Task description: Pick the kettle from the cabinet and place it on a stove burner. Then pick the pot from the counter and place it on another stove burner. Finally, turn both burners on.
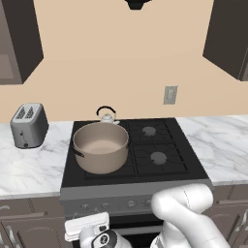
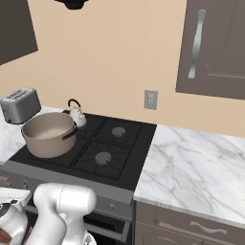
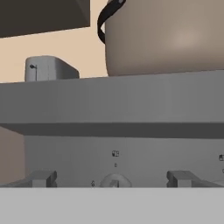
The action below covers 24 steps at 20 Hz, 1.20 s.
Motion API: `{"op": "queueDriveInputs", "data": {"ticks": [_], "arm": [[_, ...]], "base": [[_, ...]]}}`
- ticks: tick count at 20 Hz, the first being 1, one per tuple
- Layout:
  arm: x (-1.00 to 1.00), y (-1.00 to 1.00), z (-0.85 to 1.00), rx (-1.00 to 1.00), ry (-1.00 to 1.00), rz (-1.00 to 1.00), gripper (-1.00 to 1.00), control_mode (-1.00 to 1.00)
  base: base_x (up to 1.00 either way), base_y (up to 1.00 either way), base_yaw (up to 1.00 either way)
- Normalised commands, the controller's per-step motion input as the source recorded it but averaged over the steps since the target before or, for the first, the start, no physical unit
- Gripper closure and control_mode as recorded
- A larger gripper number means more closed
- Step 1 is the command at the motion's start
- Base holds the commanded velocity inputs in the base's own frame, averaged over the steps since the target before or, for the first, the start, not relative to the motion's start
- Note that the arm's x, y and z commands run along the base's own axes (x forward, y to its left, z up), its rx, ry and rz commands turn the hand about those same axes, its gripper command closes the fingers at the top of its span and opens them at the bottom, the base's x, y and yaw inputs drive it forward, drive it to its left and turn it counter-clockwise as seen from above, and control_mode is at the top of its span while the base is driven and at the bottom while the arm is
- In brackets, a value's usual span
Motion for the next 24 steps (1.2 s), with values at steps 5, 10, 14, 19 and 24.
{"op": "queueDriveInputs", "data": {"ticks": [5, 10, 14, 19, 24], "arm": [[0.02, 0.00, -0.20, 0.01, 0.00, 0.00, -1.00, -1.00], [0.05, 0.00, -0.23, 0.01, 0.00, 0.00, -1.00, -1.00], [0.11, 0.00, -0.10, 0.03, 0.00, 0.00, -1.00, -1.00], [0.07, 0.00, -0.01, 0.02, 0.00, 0.00, -1.00, -1.00], [0.02, 0.00, 0.00, 0.01, 0.00, 0.00, -1.00, -1.00]], "base": [[0.00, 0.00, 0.00], [0.00, 0.00, 0.00], [0.00, 0.00, 0.00], [0.00, 0.00, 0.00], [0.00, 0.00, 0.00]]}}
